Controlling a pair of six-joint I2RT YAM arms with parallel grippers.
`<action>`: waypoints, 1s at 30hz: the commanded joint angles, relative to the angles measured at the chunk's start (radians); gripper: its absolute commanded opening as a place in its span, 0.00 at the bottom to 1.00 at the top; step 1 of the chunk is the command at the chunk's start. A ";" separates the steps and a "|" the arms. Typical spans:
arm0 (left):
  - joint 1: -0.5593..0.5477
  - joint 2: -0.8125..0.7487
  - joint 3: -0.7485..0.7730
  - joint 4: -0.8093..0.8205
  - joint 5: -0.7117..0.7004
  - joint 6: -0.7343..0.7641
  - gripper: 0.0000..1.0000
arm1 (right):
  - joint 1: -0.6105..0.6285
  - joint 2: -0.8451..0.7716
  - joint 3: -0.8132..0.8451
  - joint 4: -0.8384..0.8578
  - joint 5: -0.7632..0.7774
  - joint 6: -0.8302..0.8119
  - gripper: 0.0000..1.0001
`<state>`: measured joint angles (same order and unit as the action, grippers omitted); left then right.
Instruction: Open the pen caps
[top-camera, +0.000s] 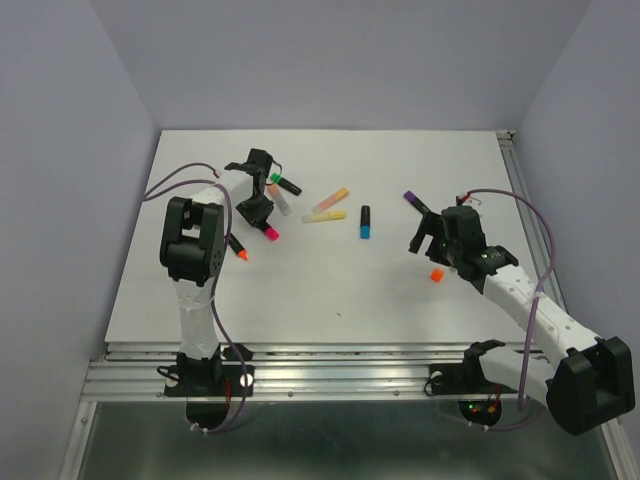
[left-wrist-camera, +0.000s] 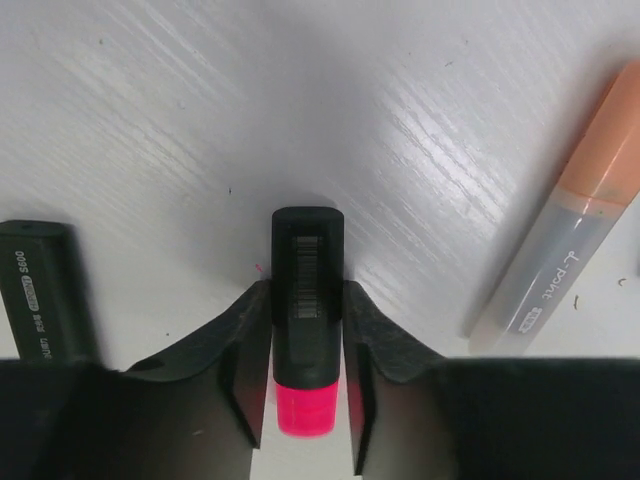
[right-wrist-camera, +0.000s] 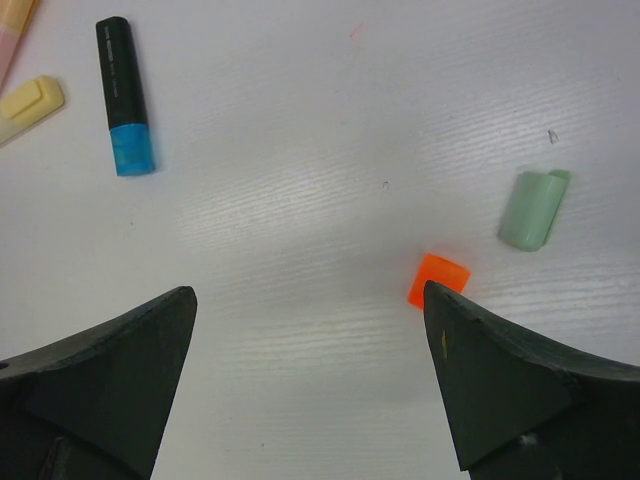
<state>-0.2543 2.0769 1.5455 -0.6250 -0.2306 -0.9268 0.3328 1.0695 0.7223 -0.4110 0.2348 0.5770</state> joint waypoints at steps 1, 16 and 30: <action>0.000 0.015 0.011 0.013 -0.003 -0.004 0.31 | -0.009 -0.003 -0.023 0.017 0.031 0.011 1.00; -0.085 -0.452 -0.401 0.399 0.074 0.051 0.00 | 0.011 -0.078 -0.075 0.187 -0.562 -0.091 1.00; -0.379 -0.807 -0.636 0.553 0.014 -0.147 0.00 | 0.466 0.116 0.019 0.434 -0.437 -0.009 1.00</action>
<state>-0.5995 1.2884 0.9329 -0.1116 -0.1753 -1.0100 0.7528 1.1442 0.6605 -0.1360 -0.2092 0.5468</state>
